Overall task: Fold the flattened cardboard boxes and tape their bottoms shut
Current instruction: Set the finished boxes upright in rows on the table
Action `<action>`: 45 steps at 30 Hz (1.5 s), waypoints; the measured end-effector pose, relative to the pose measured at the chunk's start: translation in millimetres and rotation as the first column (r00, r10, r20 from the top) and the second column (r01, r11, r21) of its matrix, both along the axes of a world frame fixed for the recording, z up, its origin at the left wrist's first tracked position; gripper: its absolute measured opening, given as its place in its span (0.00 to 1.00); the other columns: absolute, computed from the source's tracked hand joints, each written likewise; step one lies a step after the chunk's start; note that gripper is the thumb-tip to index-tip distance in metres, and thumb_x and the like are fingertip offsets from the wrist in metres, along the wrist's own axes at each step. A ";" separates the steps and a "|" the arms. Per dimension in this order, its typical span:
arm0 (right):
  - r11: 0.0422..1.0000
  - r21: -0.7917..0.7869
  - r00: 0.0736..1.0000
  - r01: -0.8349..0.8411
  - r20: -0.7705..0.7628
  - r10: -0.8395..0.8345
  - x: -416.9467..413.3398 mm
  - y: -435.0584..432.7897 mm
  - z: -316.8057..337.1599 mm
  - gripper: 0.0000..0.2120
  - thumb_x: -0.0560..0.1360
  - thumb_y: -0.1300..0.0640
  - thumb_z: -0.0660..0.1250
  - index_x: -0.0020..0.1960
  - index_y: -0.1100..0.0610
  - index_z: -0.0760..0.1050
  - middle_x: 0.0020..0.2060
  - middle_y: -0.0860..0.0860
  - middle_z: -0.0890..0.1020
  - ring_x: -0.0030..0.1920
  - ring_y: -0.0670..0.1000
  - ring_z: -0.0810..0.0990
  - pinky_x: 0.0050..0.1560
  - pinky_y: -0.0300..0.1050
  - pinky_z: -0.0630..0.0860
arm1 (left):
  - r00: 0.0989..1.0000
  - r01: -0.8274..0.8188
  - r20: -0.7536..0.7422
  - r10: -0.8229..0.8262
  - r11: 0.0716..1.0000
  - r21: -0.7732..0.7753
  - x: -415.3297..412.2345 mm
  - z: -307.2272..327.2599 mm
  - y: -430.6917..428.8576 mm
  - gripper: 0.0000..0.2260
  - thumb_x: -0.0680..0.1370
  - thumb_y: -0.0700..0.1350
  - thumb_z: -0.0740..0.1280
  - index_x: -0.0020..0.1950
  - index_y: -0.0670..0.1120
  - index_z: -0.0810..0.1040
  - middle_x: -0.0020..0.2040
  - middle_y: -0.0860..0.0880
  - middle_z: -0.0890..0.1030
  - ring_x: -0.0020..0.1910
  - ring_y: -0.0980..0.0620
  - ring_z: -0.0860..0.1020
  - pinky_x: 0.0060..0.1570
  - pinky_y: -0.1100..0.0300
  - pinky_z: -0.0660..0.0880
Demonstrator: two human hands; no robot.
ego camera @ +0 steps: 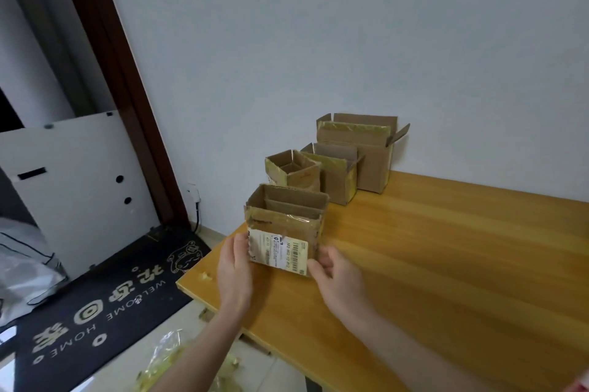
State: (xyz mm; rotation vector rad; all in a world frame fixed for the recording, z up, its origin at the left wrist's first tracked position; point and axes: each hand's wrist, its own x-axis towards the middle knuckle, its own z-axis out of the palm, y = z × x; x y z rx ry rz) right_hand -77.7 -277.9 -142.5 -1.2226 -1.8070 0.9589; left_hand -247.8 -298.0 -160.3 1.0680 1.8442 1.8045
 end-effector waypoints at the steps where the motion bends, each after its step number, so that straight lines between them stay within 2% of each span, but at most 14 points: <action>1: 1.000 -0.012 1.000 -0.028 0.007 0.028 -7.0 3.4 2.3 0.18 0.79 0.53 0.62 0.68 0.53 0.69 0.55 0.47 0.79 0.55 0.44 0.77 0.53 0.36 0.75 | 1.000 -0.030 -0.006 0.030 1.000 0.001 -6.5 1.9 2.2 0.21 0.73 0.68 0.50 0.48 0.57 0.75 0.48 0.50 0.79 0.50 0.49 0.77 0.55 0.43 0.74; 4: 0.996 -0.051 0.994 -0.078 0.070 0.081 -31.3 20.9 7.9 0.23 0.79 0.52 0.62 0.72 0.53 0.63 0.61 0.49 0.76 0.60 0.48 0.75 0.57 0.39 0.74 | 0.999 -0.040 0.009 0.040 0.998 -0.050 -27.8 10.1 20.1 0.19 0.74 0.66 0.50 0.49 0.58 0.75 0.51 0.50 0.79 0.53 0.50 0.77 0.58 0.43 0.73; 6: 0.995 -0.071 0.992 -0.065 0.106 0.072 -42.4 35.2 6.3 0.26 0.78 0.52 0.63 0.74 0.53 0.60 0.64 0.51 0.73 0.63 0.50 0.73 0.61 0.45 0.74 | 0.999 0.028 0.044 -0.023 0.992 -0.126 -33.9 13.4 36.3 0.22 0.77 0.65 0.50 0.54 0.54 0.76 0.53 0.49 0.80 0.55 0.49 0.77 0.60 0.43 0.72; 9: 0.996 -0.080 0.992 0.028 0.128 -0.018 -36.8 54.2 0.3 0.27 0.77 0.53 0.64 0.73 0.53 0.61 0.64 0.51 0.73 0.62 0.51 0.74 0.61 0.48 0.75 | 0.985 0.165 0.085 -0.152 0.970 -0.181 -21.5 17.7 58.0 0.22 0.81 0.61 0.49 0.60 0.48 0.74 0.58 0.45 0.79 0.58 0.47 0.76 0.63 0.45 0.71; 13: 0.991 -0.056 0.984 0.121 0.142 -0.112 -12.4 70.5 -9.1 0.28 0.76 0.55 0.66 0.74 0.55 0.61 0.62 0.53 0.74 0.62 0.52 0.74 0.60 0.50 0.76 | 0.974 0.213 0.119 -0.192 0.955 -0.204 0.6 2.5 81.9 0.44 0.66 0.79 0.49 0.70 0.50 0.71 0.65 0.47 0.76 0.64 0.47 0.73 0.67 0.43 0.67; 14: 0.991 -0.053 0.984 0.121 0.139 -0.113 -9.9 72.3 -10.6 0.29 0.76 0.55 0.66 0.74 0.55 0.60 0.62 0.53 0.75 0.62 0.52 0.74 0.60 0.51 0.76 | 0.975 0.208 0.119 -0.186 0.956 -0.209 2.9 -1.7 84.9 0.44 0.66 0.79 0.49 0.70 0.50 0.71 0.65 0.47 0.76 0.64 0.47 0.73 0.67 0.43 0.67; 18: 0.994 -0.045 0.983 0.104 0.155 -0.096 -19.1 68.2 -16.1 0.31 0.76 0.52 0.65 0.75 0.53 0.58 0.66 0.53 0.71 0.65 0.53 0.72 0.63 0.53 0.74 | 0.982 0.172 0.114 -0.152 0.967 -0.189 9.4 5.4 78.8 0.31 0.78 0.67 0.48 0.69 0.48 0.72 0.65 0.46 0.76 0.64 0.48 0.73 0.68 0.45 0.66; 25: 0.989 -0.106 0.984 0.106 0.154 -0.089 -29.0 67.5 -12.0 0.31 0.76 0.47 0.63 0.75 0.50 0.57 0.70 0.54 0.67 0.69 0.55 0.67 0.66 0.56 0.69 | 0.981 0.193 0.054 -0.186 0.951 -0.240 0.1 13.7 65.8 0.30 0.79 0.65 0.50 0.72 0.47 0.68 0.68 0.48 0.73 0.66 0.48 0.71 0.69 0.46 0.65; 27: 0.989 -0.115 0.985 0.097 0.157 -0.078 -23.3 64.7 -8.8 0.30 0.77 0.44 0.61 0.75 0.52 0.57 0.70 0.54 0.67 0.70 0.55 0.66 0.66 0.57 0.68 | 0.980 0.193 0.007 -0.197 0.950 -0.245 4.3 17.8 57.1 0.25 0.81 0.60 0.50 0.71 0.46 0.68 0.65 0.51 0.72 0.65 0.50 0.70 0.69 0.50 0.64; 32: 0.987 -0.130 0.991 0.091 0.106 -0.078 -5.4 52.7 4.1 0.29 0.78 0.40 0.56 0.75 0.52 0.58 0.71 0.54 0.66 0.71 0.55 0.64 0.68 0.56 0.65 | 0.978 0.176 -0.071 -0.196 0.960 -0.218 24.9 22.5 33.7 0.24 0.82 0.57 0.52 0.71 0.45 0.68 0.67 0.47 0.72 0.64 0.49 0.70 0.67 0.46 0.67; 35: 0.989 -0.110 0.993 0.103 0.072 -0.095 15.3 46.6 16.1 0.28 0.79 0.42 0.56 0.74 0.54 0.60 0.70 0.54 0.68 0.70 0.55 0.66 0.69 0.54 0.65 | 0.961 0.215 -0.136 -0.242 0.959 -0.187 55.2 27.7 22.1 0.22 0.82 0.55 0.52 0.70 0.45 0.69 0.64 0.48 0.73 0.61 0.52 0.71 0.65 0.50 0.68; 38: 0.985 -0.074 0.987 0.156 0.042 -0.153 53.0 46.6 27.3 0.27 0.79 0.42 0.56 0.73 0.56 0.63 0.68 0.54 0.71 0.68 0.54 0.68 0.68 0.52 0.65 | 0.927 0.290 -0.199 -0.318 0.944 -0.158 97.5 40.3 22.3 0.20 0.82 0.55 0.52 0.69 0.46 0.70 0.59 0.53 0.72 0.59 0.55 0.70 0.62 0.57 0.67; 41: 0.963 -0.061 0.965 0.262 0.012 -0.262 109.0 51.7 37.7 0.25 0.79 0.45 0.57 0.71 0.59 0.66 0.66 0.56 0.73 0.67 0.55 0.70 0.68 0.50 0.65 | 0.885 0.379 -0.220 -0.409 0.910 -0.165 148.6 49.5 41.9 0.22 0.81 0.59 0.52 0.68 0.48 0.70 0.63 0.50 0.74 0.62 0.51 0.72 0.66 0.48 0.69; 45: 0.888 -0.017 0.888 0.460 0.000 -0.460 206.2 58.6 46.9 0.21 0.80 0.49 0.58 0.67 0.61 0.70 0.62 0.58 0.76 0.63 0.55 0.74 0.63 0.45 0.68 | 0.824 0.504 -0.185 -0.535 0.842 -0.190 240.9 60.2 74.6 0.23 0.81 0.57 0.52 0.66 0.44 0.72 0.63 0.49 0.74 0.63 0.46 0.72 0.66 0.46 0.67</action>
